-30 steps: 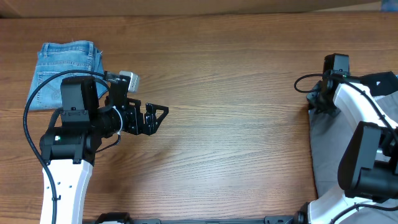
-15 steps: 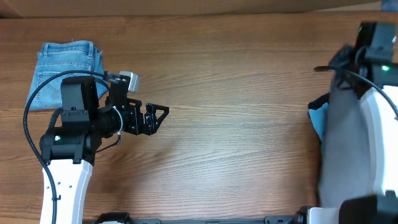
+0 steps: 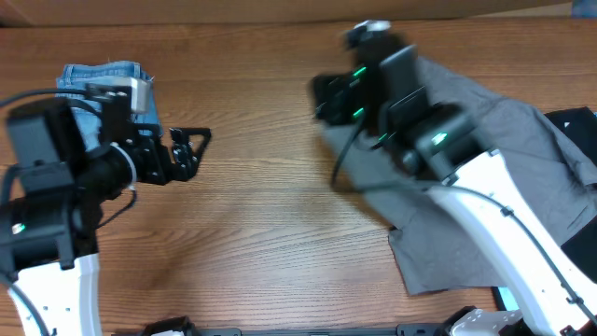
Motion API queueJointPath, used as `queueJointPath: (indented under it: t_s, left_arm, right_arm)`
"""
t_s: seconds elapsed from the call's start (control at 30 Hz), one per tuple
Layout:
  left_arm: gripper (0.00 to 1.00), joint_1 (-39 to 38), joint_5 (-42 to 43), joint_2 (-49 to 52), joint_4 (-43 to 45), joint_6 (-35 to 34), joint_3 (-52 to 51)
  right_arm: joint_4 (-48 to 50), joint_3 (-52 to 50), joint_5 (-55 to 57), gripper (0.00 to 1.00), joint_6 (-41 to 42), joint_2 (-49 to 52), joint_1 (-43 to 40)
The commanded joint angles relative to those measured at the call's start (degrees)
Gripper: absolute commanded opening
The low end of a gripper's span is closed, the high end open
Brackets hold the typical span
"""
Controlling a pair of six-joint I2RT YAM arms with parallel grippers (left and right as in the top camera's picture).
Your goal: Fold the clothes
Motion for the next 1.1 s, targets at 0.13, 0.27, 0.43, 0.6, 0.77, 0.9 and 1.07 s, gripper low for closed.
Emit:
queueJointPath:
  t_s: [0.13,0.27,0.43,0.6,0.77,0.9,1.07]
  left_arm:
    - [1.0,-2.2,-1.3,0.7,-1.0,3.0,3.7]
    - [1.0,-8.5,-3.5,4.3,-1.0,4.5,3.7]
    - [1.0,-20.6,-9.0,13.6,0.6,5.9,3.7]
    - [1.0,-30.3,-16.8,25.6,5.6,5.9,3.7]
    - [1.0,-32.5,-15.2,37.1,11.0,4.4,3.7]
    - [0.94,-32.3,-10.8,44.9,15.1,2.3,3.7]
    - [0.84,-32.3,-7.6,50.9,17.3,2.3,3.7]
  right_arm:
    - [-1.2,1.2,8.5,0.82,-0.1,-5.0,-1.4]
    - [-2.0,1.3,8.5,0.83,-0.1,-10.2,-4.2]
    - [-4.5,1.3,8.5,0.83,0.4,-17.1,-5.6]
    - [-8.7,1.3,8.5,0.84,3.7,-22.5,-5.6]
    - [-13.3,1.3,8.0,0.84,6.8,-25.7,-5.6]
    - [-15.7,1.3,7.3,0.84,6.9,-26.6,-5.6]
    - [-18.3,1.2,7.1,0.84,6.8,-26.6,-5.6]
